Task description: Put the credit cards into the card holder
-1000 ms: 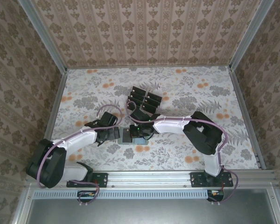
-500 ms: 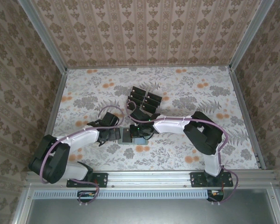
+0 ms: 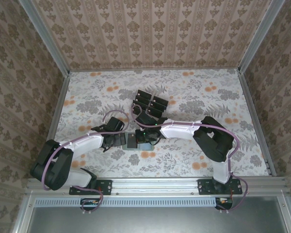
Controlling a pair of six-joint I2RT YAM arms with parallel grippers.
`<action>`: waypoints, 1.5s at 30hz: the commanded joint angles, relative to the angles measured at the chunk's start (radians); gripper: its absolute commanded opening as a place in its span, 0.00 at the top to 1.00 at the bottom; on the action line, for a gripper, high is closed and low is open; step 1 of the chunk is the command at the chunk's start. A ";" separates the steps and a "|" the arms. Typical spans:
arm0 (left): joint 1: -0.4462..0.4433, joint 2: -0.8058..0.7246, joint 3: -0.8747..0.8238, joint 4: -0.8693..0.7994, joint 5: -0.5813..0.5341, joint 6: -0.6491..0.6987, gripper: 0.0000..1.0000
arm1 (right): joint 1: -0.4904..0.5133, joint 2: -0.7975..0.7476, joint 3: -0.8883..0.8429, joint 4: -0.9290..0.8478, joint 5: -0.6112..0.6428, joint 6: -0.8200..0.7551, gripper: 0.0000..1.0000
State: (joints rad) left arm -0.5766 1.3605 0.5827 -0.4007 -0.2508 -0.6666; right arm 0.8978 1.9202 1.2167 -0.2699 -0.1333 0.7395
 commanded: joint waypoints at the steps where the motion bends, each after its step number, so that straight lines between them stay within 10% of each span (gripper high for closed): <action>1: -0.011 0.019 -0.009 0.012 0.010 -0.020 0.00 | 0.011 0.020 0.017 -0.033 0.020 0.002 0.98; 32: -0.017 -0.045 0.008 -0.028 -0.007 -0.015 0.00 | 0.007 -0.034 0.015 0.089 -0.088 0.046 0.96; 37: 0.012 -0.130 0.037 -0.083 -0.019 0.010 0.00 | -0.013 -0.128 -0.006 0.067 -0.072 0.016 0.87; 45: 0.021 -0.290 0.037 -0.093 0.006 0.042 0.00 | -0.058 -0.185 -0.051 -0.008 -0.017 -0.073 0.44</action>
State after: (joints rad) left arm -0.5556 1.1187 0.6041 -0.4706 -0.2581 -0.6559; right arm 0.8528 1.7432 1.1984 -0.2134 -0.1852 0.7139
